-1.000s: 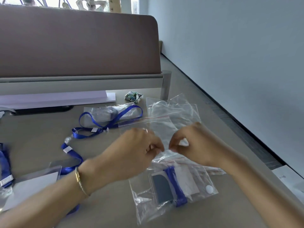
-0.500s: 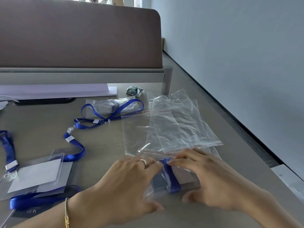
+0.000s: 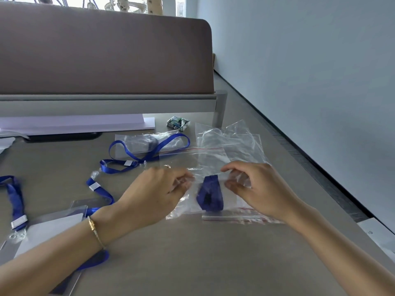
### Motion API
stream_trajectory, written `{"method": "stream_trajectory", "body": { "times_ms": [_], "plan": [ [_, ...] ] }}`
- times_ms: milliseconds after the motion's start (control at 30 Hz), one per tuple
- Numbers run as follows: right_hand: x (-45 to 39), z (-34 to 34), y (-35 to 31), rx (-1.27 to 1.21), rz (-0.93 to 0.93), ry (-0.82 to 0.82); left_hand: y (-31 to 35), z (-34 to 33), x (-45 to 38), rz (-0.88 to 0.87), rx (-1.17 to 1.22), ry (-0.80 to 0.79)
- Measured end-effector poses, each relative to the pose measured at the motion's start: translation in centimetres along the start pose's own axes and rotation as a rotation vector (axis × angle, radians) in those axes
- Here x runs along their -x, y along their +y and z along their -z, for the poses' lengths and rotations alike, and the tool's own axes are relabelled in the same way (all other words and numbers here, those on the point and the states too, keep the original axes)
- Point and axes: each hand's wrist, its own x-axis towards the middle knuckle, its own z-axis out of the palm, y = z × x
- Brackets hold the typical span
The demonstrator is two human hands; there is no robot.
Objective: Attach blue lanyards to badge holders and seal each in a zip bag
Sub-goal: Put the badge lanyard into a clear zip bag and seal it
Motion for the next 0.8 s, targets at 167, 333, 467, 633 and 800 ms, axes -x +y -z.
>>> {"method": "stream_trajectory", "body": {
  "times_ms": [167,333,467,633,800],
  "plan": [
    [-1.6,-0.6,0.0,0.23,0.025,-0.012,-1.1,-0.7,-1.0,-0.037,-0.218,0.06],
    [-1.3,-0.1,-0.3,0.368,0.093,-0.153,-0.8,-1.3,-0.2,-0.171,-0.216,-0.02],
    [-0.7,0.0,-0.2,0.337,0.096,-0.322,-1.0,-1.5,0.1,-0.18,-0.26,-0.163],
    [-1.1,0.1,-0.2,0.31,0.111,-0.312,-0.8,-1.0,-0.3,-0.191,-0.267,-0.155],
    [-2.6,1.0,0.4,0.084,0.022,-0.278,-0.9,0.6,-1.0,-0.087,-0.076,-0.163]
  ]
}}
